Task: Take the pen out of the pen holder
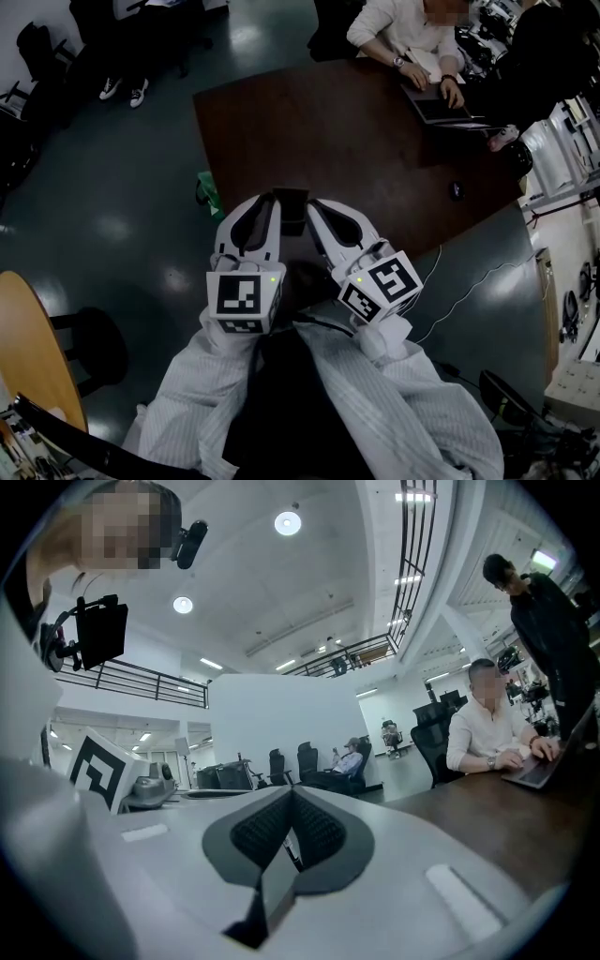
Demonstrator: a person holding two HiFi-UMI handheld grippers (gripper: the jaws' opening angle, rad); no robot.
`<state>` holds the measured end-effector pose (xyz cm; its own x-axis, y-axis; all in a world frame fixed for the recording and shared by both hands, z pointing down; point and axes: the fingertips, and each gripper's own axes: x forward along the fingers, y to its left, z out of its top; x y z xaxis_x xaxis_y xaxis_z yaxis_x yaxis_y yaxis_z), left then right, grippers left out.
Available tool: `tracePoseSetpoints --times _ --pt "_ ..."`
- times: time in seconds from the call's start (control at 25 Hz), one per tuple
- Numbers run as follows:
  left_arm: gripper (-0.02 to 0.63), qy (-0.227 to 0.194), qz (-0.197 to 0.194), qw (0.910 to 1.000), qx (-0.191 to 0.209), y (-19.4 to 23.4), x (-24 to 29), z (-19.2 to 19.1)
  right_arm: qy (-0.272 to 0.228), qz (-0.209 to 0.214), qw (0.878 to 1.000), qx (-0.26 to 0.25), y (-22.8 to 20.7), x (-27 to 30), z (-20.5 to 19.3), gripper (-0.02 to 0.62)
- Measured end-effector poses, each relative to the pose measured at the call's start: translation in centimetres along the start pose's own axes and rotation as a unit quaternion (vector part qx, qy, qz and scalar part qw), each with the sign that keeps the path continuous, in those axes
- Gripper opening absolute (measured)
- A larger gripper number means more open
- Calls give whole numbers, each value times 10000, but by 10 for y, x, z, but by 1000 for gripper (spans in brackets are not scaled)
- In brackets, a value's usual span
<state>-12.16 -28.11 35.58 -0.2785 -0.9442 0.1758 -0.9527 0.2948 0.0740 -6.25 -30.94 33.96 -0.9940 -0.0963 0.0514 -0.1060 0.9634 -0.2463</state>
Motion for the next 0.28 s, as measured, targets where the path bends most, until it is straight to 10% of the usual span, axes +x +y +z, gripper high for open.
tracePoseSetpoints --times 0.28 --pt "61 -5 -87 10000 1 -9 9 1 -35 -53 10000 36 -9 -4 3 2"
